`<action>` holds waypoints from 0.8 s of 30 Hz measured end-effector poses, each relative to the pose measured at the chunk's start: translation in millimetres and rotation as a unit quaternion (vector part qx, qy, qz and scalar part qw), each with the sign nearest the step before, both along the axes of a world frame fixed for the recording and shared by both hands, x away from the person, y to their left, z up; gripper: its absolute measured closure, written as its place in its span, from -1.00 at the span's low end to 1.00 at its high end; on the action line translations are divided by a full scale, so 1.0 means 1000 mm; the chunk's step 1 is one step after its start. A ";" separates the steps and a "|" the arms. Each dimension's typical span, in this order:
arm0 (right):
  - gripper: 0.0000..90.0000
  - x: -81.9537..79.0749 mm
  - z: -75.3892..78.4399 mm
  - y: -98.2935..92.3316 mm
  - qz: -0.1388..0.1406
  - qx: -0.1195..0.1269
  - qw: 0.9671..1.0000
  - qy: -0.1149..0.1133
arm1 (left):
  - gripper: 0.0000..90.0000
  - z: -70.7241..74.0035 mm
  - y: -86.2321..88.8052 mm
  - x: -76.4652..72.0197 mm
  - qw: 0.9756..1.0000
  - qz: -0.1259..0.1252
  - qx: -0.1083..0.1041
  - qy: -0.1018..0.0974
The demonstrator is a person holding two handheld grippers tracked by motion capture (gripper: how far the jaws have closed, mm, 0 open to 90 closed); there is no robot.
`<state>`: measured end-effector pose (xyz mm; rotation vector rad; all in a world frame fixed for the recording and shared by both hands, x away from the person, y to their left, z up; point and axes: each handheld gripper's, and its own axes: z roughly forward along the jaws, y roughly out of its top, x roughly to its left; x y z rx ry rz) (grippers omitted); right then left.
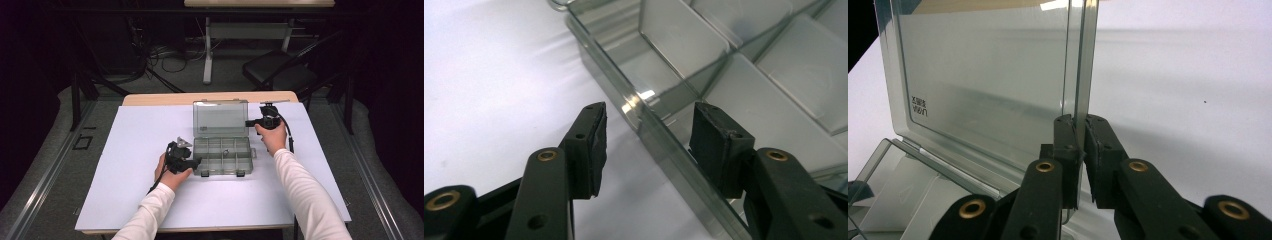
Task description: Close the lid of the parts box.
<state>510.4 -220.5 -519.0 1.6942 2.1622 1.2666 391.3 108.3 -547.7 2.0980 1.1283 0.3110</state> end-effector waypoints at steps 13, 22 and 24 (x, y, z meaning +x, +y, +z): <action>0.88 -0.001 0.000 0.001 -0.003 -0.002 1.000 -0.002 | -0.06 0.035 0.014 0.029 0.999 0.020 -0.024 -0.020; 0.88 -0.002 0.000 0.001 -0.004 0.002 1.000 -0.006 | 0.06 0.062 0.021 0.063 0.995 0.038 -0.081 -0.040; 0.88 -0.002 0.000 0.001 -0.002 0.000 1.000 -0.005 | 0.05 0.065 0.022 0.070 0.995 0.041 -0.088 -0.035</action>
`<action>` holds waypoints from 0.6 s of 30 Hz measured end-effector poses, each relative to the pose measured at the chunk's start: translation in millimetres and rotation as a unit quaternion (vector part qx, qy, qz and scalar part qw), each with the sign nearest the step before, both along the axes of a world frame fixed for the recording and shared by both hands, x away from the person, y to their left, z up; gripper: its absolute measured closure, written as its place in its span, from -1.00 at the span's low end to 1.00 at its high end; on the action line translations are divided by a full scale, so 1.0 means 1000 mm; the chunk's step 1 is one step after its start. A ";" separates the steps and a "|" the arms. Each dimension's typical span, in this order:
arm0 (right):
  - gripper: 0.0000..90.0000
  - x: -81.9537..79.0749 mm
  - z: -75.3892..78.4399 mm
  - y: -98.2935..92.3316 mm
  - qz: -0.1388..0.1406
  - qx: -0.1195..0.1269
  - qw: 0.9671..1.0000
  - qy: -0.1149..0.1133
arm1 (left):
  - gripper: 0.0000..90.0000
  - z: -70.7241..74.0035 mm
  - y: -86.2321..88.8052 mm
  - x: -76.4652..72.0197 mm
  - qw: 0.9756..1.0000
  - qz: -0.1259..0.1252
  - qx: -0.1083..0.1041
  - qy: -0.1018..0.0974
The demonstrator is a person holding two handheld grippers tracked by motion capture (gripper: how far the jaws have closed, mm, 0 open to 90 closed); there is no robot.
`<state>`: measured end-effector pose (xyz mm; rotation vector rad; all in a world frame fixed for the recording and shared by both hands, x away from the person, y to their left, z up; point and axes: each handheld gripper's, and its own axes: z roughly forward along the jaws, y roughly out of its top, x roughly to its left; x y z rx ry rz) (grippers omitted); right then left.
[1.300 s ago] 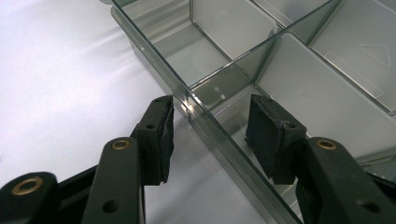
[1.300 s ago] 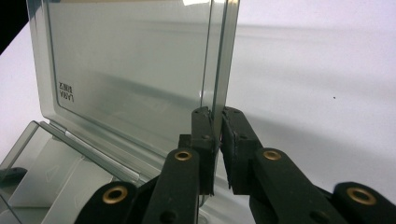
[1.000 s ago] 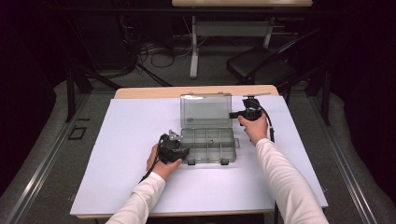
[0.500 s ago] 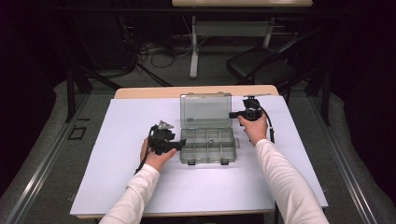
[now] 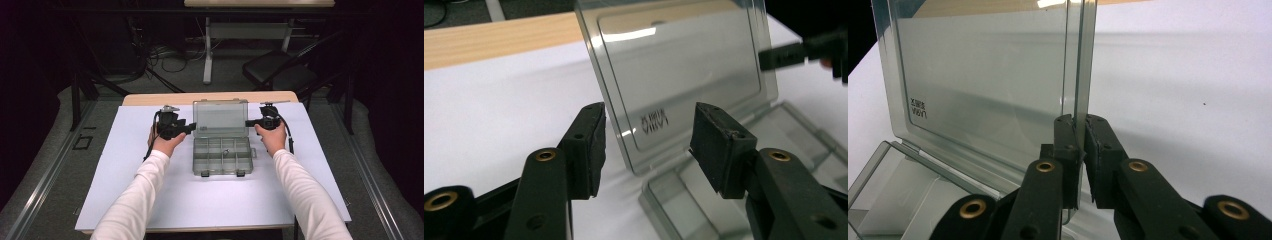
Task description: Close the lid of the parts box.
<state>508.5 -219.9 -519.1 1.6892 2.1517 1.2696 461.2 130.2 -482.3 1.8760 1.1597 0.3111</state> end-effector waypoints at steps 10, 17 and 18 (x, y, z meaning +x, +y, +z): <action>0.88 -0.001 -0.001 0.000 0.000 0.002 1.000 -0.007 | 0.07 0.008 0.002 0.027 1.000 0.005 0.004 0.008; 0.88 -0.001 -0.001 -0.001 -0.001 0.004 1.000 -0.008 | 0.09 0.003 -0.001 0.040 0.999 0.010 -0.004 0.034; 0.88 -0.001 -0.001 0.000 -0.001 0.005 1.000 -0.007 | 0.10 0.001 -0.002 0.042 0.999 0.010 -0.004 0.039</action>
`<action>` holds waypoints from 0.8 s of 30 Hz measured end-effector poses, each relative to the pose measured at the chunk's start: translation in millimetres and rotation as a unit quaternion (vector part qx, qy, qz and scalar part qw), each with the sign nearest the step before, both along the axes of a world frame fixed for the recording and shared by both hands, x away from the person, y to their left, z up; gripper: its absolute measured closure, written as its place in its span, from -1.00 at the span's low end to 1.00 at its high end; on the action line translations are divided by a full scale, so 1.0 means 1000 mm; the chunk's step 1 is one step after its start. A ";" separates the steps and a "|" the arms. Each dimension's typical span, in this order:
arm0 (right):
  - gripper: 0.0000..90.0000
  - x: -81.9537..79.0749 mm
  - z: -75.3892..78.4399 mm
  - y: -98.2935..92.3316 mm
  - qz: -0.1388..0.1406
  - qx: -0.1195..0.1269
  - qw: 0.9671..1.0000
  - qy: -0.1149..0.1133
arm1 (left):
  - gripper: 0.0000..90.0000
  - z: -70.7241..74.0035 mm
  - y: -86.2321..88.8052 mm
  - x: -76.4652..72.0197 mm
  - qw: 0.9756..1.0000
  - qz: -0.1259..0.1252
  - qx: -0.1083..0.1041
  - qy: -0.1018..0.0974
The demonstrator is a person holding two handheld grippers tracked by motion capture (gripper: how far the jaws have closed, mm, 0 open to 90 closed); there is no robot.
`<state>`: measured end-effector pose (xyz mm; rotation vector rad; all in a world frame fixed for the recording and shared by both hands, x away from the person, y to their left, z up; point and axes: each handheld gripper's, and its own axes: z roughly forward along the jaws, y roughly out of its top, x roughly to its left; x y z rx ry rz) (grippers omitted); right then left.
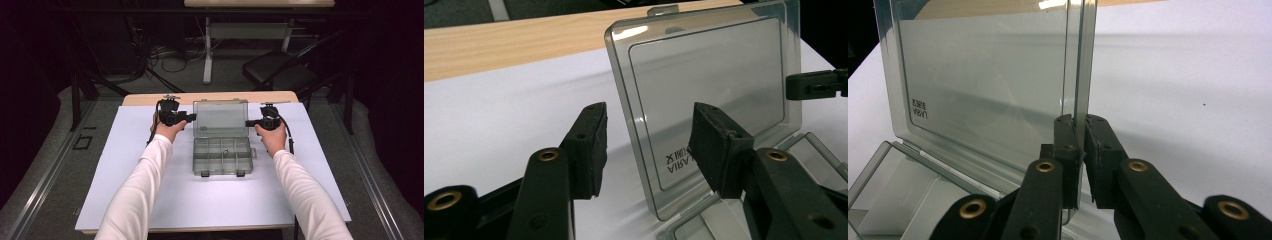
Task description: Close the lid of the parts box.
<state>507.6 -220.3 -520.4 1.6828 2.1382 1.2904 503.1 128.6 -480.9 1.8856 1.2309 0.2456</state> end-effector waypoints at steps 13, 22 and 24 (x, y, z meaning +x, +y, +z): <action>0.88 -0.001 0.000 -0.001 0.003 0.000 1.000 -0.007 | 0.09 -0.008 -0.011 0.017 1.000 0.012 -0.002 0.003; 0.88 -0.001 -0.001 -0.001 0.001 0.002 1.000 -0.007 | 0.09 -0.005 -0.016 0.030 1.000 0.011 -0.005 -0.002; 0.88 -0.001 -0.001 -0.001 0.001 0.004 1.000 -0.006 | 0.09 -0.006 -0.015 0.032 1.000 0.015 -0.004 0.003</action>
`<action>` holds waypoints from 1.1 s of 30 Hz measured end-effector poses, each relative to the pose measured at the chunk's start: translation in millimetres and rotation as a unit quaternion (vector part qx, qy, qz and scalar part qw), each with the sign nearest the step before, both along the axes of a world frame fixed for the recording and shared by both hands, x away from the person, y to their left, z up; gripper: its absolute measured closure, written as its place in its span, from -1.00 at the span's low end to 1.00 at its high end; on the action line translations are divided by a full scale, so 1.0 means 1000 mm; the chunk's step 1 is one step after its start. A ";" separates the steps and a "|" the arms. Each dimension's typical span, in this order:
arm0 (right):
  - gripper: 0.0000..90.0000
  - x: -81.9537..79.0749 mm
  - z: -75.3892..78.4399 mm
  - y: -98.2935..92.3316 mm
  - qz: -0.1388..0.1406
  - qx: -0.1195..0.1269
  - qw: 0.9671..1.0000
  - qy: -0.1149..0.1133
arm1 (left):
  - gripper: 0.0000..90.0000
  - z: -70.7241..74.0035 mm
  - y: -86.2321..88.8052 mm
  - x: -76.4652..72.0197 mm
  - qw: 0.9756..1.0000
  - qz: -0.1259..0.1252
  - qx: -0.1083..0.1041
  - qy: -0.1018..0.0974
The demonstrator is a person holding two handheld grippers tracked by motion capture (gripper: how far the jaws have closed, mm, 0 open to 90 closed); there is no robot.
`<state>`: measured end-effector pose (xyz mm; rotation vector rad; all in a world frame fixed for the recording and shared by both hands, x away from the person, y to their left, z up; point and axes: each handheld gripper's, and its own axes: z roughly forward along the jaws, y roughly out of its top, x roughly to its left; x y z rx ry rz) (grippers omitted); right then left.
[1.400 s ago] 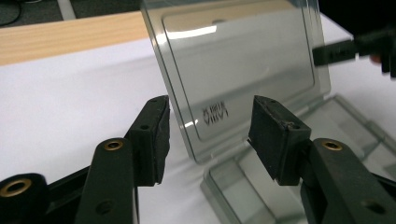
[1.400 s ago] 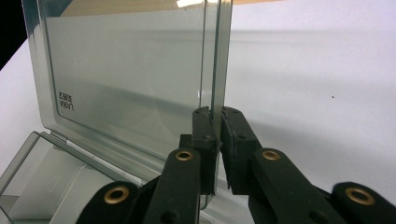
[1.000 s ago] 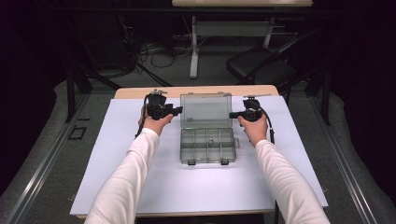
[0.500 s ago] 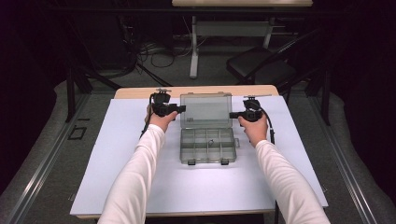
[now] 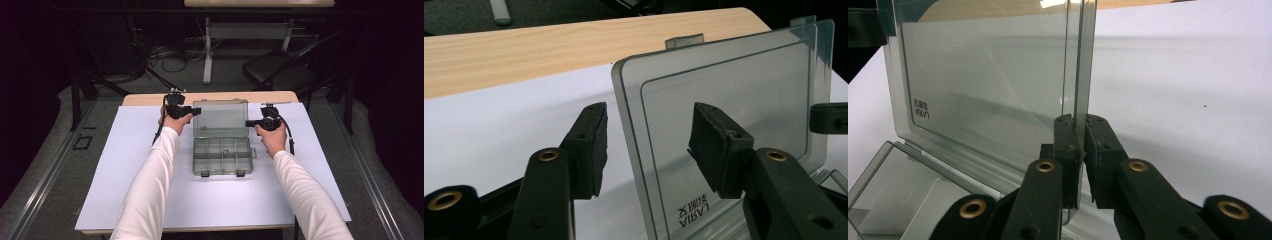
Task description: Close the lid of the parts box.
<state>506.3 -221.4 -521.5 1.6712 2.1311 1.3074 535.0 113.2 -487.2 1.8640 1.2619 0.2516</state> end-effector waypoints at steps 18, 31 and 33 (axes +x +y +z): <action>0.88 -0.001 0.000 0.000 0.002 0.000 1.000 -0.005 | 0.34 0.002 -0.001 0.006 1.000 -0.009 -0.008 0.015; 0.88 0.000 -0.001 0.000 0.004 0.002 1.000 -0.009 | 0.79 0.005 0.005 0.006 1.000 0.002 -0.002 0.022; 0.88 -0.001 -0.001 0.000 0.004 0.002 1.000 -0.009 | 0.79 0.005 0.005 0.006 1.000 0.002 -0.001 0.021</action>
